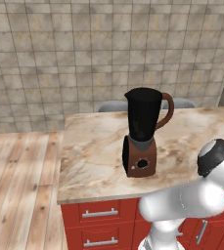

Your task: Grab the lime and lemon wedge from the fridge, place them in the blender, close the lid, and turn on the blender to create a marinade.

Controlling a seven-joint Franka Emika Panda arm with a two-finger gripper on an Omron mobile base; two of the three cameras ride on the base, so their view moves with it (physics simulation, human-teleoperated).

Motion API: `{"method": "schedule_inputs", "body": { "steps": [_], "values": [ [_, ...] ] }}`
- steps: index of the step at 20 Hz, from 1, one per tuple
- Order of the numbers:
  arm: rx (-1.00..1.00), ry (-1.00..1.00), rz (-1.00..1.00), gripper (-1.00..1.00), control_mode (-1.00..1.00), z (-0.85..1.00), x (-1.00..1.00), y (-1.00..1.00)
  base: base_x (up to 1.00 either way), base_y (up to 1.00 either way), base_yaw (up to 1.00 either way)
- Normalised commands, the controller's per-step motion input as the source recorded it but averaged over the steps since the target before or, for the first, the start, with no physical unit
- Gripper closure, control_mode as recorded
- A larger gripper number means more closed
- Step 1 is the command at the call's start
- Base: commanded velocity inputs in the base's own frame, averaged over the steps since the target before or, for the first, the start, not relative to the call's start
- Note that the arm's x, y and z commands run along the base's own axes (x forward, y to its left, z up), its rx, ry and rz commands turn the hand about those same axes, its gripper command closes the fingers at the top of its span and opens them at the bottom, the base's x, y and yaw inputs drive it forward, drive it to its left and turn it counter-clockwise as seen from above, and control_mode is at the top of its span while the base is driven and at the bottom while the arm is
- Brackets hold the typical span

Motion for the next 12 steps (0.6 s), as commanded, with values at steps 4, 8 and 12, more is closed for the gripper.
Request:
{"method": "schedule_inputs", "body": {
  "steps": [4, 8, 12],
  "values": [
    [0.04, 0.04, 0.0, -1.0, -1.0, -0.1, 0.01, -0.06, 0.0, 0.0, 0.0],
    [0.09, 0.0, -0.01, -1.0, -1.0, -0.04, 0.0, -0.02, 0.0, 0.0, 0.0],
    [0.08, 0.0, 0.0, -1.0, -1.0, -0.33, 0.0, -0.07, 0.0, 0.0, 0.0]
  ]
}}
